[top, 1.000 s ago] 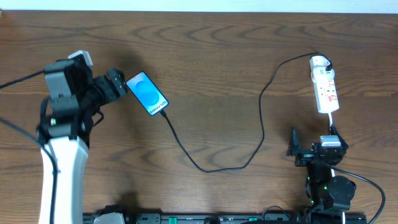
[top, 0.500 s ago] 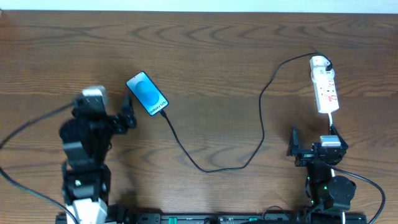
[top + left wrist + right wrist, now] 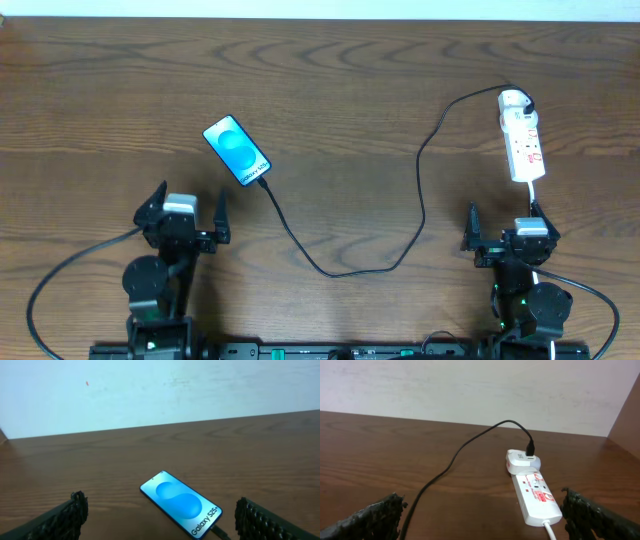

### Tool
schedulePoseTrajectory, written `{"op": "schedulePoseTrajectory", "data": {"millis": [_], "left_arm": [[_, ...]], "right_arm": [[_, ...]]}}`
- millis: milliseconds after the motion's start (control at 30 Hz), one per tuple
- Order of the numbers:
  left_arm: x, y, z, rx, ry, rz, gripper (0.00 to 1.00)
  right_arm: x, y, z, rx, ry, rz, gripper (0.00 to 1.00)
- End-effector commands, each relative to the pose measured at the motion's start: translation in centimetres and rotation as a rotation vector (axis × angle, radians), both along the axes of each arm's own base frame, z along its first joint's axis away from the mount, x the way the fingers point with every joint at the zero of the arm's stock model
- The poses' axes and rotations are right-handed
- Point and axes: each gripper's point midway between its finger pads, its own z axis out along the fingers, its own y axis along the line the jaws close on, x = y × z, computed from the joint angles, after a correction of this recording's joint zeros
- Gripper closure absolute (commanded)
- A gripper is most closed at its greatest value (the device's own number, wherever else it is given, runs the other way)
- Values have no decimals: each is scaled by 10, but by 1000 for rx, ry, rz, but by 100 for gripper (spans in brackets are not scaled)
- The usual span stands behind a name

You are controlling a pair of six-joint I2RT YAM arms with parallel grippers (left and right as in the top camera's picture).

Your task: Plug charger to phone and switch on socket

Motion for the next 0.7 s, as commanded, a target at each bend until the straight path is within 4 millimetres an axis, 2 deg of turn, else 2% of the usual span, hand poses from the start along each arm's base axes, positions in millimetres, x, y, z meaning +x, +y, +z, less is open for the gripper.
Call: {"op": "schedulePoseTrajectory", "data": {"millis": [0,167,533,667], "left_arm": [[-4,5,-6,28,-26,30,5],[-9,5,-19,28,-35,33,5],[-22,5,-44,31,63,34,5],[-23,8,-34,36,18,54,5]], "right_arm": [[0,2,-2,6,7,10,1],[0,2,-2,6,7,10,1],[0,2,-2,6,7,10,1],[0,2,-2,6,7,10,1]]}}
